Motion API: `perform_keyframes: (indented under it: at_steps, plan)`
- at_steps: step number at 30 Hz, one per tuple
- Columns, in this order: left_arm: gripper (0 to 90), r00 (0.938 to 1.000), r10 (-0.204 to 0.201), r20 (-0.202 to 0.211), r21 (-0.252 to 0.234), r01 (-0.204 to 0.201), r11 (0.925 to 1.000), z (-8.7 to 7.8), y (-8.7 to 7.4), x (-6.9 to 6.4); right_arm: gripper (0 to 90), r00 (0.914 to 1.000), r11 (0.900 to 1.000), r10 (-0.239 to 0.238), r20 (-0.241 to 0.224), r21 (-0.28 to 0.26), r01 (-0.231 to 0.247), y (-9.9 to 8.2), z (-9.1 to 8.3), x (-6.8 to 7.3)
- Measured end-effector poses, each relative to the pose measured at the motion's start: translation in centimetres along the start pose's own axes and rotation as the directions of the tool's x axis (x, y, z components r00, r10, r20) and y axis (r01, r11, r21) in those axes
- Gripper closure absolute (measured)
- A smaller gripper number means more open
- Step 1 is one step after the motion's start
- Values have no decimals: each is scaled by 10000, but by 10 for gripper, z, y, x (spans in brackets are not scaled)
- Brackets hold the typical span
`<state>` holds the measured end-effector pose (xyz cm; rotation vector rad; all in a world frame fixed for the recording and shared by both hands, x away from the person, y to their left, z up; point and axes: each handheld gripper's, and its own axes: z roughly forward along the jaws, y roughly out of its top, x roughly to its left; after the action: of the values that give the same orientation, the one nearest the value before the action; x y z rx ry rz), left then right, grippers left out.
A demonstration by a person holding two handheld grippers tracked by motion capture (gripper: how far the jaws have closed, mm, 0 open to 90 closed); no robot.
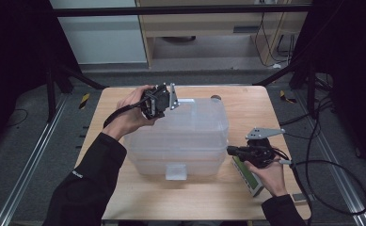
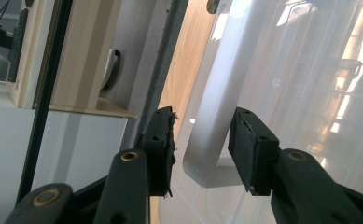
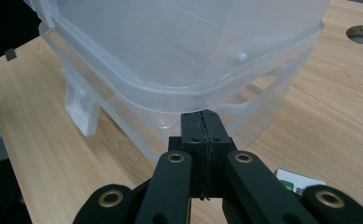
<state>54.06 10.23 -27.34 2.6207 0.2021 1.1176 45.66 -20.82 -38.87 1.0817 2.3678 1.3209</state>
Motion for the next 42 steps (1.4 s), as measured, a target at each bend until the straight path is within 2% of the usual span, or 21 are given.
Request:
perform_keyframes:
  at_steps: [2,3,5,9,14,18,23,26,31,34,36,39,42]
  plan:
    - [588,9999,-120,74,-127,121,9998,-3,-1,-1,900,10000,10000,10,-1,-1,-10,0,0,0]
    - [585,10000,29,34,-129,-28,9999,-5,-2,0,900,10000,10000,7,9,-13,-7,0,0,0]
    - [582,10000,-3,-4,-184,3,9998,-10,-3,0,900,10000,10000,4,11,-16,-4,0,0,0]
    - [579,9997,-234,-47,-462,232,9987,-21,-8,0,900,10000,10000,24,11,-9,-24,0,0,0]
    - [586,9969,-768,-177,-751,753,9943,-34,-19,2,900,10000,10000,35,10,-33,-35,0,0,0]
    - [594,9892,-1447,-233,-1081,1414,9840,-45,-30,5,900,10000,10000,29,6,-63,-29,0,-1,0]
    - [616,9741,-2235,-349,-1408,2166,9660,-55,-45,4,900,10000,9999,45,4,-109,-44,0,-1,0]
    - [627,9609,-2747,-355,-1644,2655,9500,-60,-55,5,900,10000,9999,44,16,-148,-44,0,-1,0]
    - [622,9443,-3272,-362,-1795,3160,9316,-67,-71,7,900,10000,9998,30,18,-184,-29,1,-1,0]
    - [626,9313,-3619,-427,-1839,3487,9190,-69,-80,7,900,10000,9997,27,53,-230,-26,1,-2,0]
    - [636,9203,-3895,-368,-1903,3762,9068,-68,-87,5,900,10000,9998,53,66,-214,-51,1,-2,0]
    - [639,9073,-4184,-419,-1901,4038,8949,-67,-95,3,900,10000,9998,14,96,-221,-12,2,-2,1]
    - [643,8905,-4526,-470,-2006,4355,8775,-67,-104,1,900,9999,9998,3,105,-221,-1,2,-2,1]
